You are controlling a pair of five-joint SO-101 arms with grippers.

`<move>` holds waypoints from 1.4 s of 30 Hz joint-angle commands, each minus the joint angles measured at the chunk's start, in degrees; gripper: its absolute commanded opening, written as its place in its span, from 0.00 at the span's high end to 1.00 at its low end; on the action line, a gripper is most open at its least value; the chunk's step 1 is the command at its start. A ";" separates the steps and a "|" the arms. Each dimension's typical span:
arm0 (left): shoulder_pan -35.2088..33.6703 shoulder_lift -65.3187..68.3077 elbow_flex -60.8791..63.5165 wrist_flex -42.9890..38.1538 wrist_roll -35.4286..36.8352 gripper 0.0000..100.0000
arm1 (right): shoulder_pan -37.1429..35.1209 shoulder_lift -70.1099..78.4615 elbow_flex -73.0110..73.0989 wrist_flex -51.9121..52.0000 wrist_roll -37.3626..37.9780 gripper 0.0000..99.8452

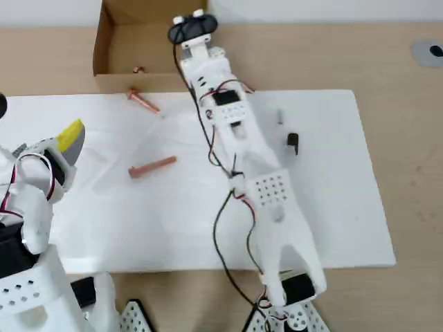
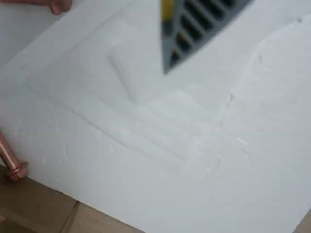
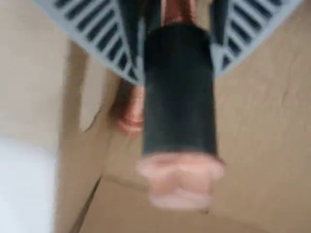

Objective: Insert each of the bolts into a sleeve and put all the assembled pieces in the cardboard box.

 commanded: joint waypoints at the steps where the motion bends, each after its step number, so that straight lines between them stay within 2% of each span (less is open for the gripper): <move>1: -0.70 0.04 0.00 -0.70 -0.26 0.66 | -0.31 8.13 -20.35 4.31 1.23 0.99; 7: 0.97 0.22 1.58 -0.70 -0.26 0.66 | -0.84 15.43 -28.79 8.97 6.51 0.98; 12: 4.31 0.31 5.63 -0.70 0.00 0.66 | -0.84 14.64 -29.41 14.42 7.38 0.82; 15: 5.45 0.31 6.51 -0.70 0.00 0.66 | -0.92 12.62 -29.41 18.20 7.38 0.76; 19: 5.54 0.92 5.10 -0.62 0.09 0.66 | -0.57 9.27 -29.49 21.80 7.30 0.75; 22: 5.54 6.37 2.64 0.62 2.20 0.66 | 0.13 5.67 -29.49 25.14 7.30 0.75; 25: 5.54 17.89 -3.43 3.87 6.95 0.66 | 1.19 0.57 -29.49 31.21 7.21 0.75; 30: 6.07 39.69 -21.19 9.76 16.35 0.66 | 3.47 -9.36 -29.49 48.62 7.12 0.75; 38: 19.60 62.20 -48.00 11.78 25.58 0.66 | 8.92 -23.69 -29.49 75.16 7.38 0.75; 42: 21.71 74.77 -55.38 10.29 26.55 0.66 | 13.23 -29.58 -28.97 86.15 7.47 0.75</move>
